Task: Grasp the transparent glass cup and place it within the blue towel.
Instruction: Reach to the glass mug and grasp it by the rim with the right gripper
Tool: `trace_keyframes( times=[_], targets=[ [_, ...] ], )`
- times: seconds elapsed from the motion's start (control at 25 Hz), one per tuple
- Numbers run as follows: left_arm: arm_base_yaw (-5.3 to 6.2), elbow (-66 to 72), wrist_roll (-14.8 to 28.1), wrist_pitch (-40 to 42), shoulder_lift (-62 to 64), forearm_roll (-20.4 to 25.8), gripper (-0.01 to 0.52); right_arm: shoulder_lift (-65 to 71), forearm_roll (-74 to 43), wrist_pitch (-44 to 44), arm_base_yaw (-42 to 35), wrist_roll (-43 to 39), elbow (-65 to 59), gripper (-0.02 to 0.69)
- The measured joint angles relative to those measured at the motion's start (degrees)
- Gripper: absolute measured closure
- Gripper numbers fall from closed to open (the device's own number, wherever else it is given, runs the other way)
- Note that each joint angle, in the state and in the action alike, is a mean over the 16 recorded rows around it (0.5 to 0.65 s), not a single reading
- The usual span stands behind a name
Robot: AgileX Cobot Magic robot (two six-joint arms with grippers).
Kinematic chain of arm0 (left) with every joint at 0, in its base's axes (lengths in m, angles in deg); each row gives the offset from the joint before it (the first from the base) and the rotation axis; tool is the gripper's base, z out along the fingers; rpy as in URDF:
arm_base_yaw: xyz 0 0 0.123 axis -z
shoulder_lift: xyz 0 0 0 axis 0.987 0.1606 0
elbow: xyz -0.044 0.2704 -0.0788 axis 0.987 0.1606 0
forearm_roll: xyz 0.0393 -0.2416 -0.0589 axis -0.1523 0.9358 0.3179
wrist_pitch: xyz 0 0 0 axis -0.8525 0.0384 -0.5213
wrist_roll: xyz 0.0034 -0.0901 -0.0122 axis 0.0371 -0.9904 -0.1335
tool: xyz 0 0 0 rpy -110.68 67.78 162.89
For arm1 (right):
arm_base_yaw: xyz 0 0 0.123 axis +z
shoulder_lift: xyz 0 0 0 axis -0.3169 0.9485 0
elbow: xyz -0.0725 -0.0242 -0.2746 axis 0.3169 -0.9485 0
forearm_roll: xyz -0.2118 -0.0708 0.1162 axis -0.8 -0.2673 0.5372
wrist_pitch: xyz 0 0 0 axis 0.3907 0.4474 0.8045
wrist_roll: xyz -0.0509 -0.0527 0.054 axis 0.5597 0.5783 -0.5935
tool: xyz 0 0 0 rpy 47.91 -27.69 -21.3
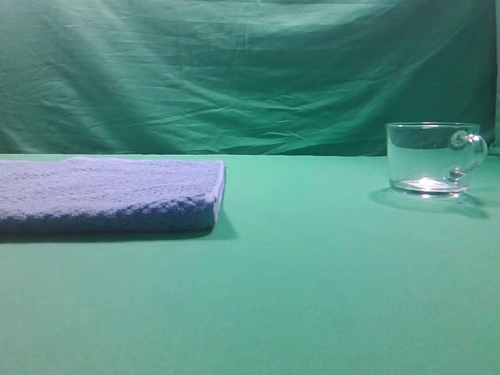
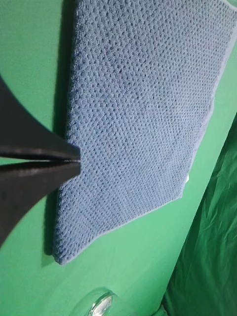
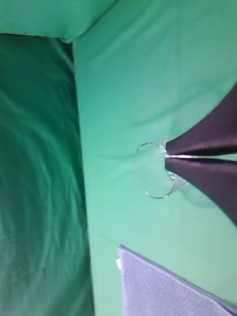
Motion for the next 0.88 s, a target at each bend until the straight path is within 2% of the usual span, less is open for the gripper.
trace_keyframes(
  times=[0.32, 0.88],
  targets=[
    [0.00, 0.0, 0.0, 0.0, 0.0, 0.0, 0.514, 19.8, -0.2, 10.0, 0.0, 3.3, 10.1, 0.665],
    [0.00, 0.0, 0.0, 0.0, 0.0, 0.0, 0.514, 46.2, -2.7, 19.2, 4.5, 11.1, 23.7, 0.652]
  ],
)
